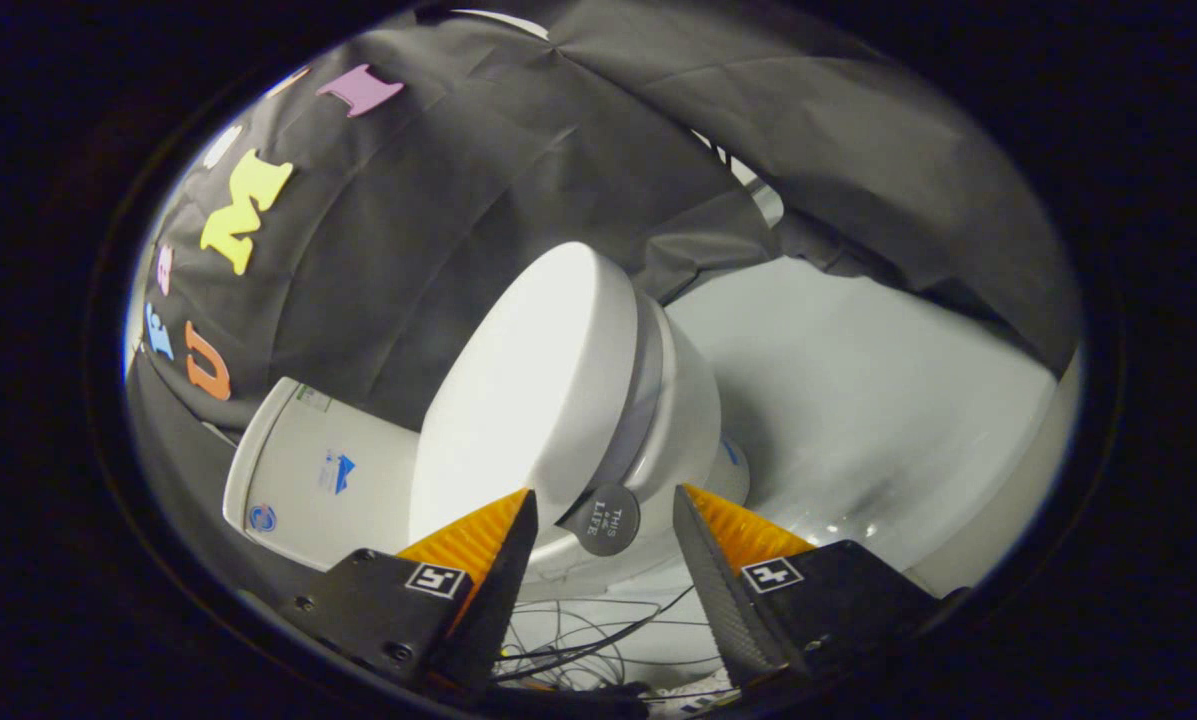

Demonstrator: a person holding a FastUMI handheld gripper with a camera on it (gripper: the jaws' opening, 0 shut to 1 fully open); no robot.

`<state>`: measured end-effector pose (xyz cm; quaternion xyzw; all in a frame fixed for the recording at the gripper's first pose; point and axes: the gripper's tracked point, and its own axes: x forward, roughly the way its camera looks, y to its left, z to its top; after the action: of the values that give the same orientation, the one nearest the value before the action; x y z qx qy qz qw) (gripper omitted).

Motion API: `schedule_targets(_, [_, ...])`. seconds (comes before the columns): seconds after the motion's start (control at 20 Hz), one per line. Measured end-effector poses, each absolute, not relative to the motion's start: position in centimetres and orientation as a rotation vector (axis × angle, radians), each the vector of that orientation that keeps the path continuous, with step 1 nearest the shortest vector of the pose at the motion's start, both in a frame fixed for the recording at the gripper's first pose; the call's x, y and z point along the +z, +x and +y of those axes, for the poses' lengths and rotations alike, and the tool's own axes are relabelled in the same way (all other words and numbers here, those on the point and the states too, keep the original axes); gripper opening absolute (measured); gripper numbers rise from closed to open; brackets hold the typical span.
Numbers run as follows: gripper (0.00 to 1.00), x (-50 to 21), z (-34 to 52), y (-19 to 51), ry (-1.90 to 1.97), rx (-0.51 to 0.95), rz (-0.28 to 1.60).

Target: Open the toilet lid.

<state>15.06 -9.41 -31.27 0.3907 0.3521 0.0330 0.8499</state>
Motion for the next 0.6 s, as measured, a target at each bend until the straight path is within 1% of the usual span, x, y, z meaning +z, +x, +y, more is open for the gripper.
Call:
schedule_targets(0.1, [0.77,-31.9,-8.9,15.3,0.857,0.082,0.757])
schedule_targets(0.15, [0.74,-32.1,-8.7,15.4,0.878,0.088,0.763])
schedule_targets(0.2, [0.66,-32.4,-8.4,15.4,0.898,0.092,0.769])
schedule_targets(0.25, [0.63,-32.7,-8.2,15.4,0.910,0.098,0.771])
schedule_targets(0.3, [0.55,-33.1,-8.1,15.6,0.913,0.099,0.774])
schedule_targets(0.45, [0.34,-33.0,-8.4,15.8,0.976,0.103,0.766])
schedule_targets(0.6, [0.20,-32.5,-8.8,16.2,1.106,0.124,0.749])
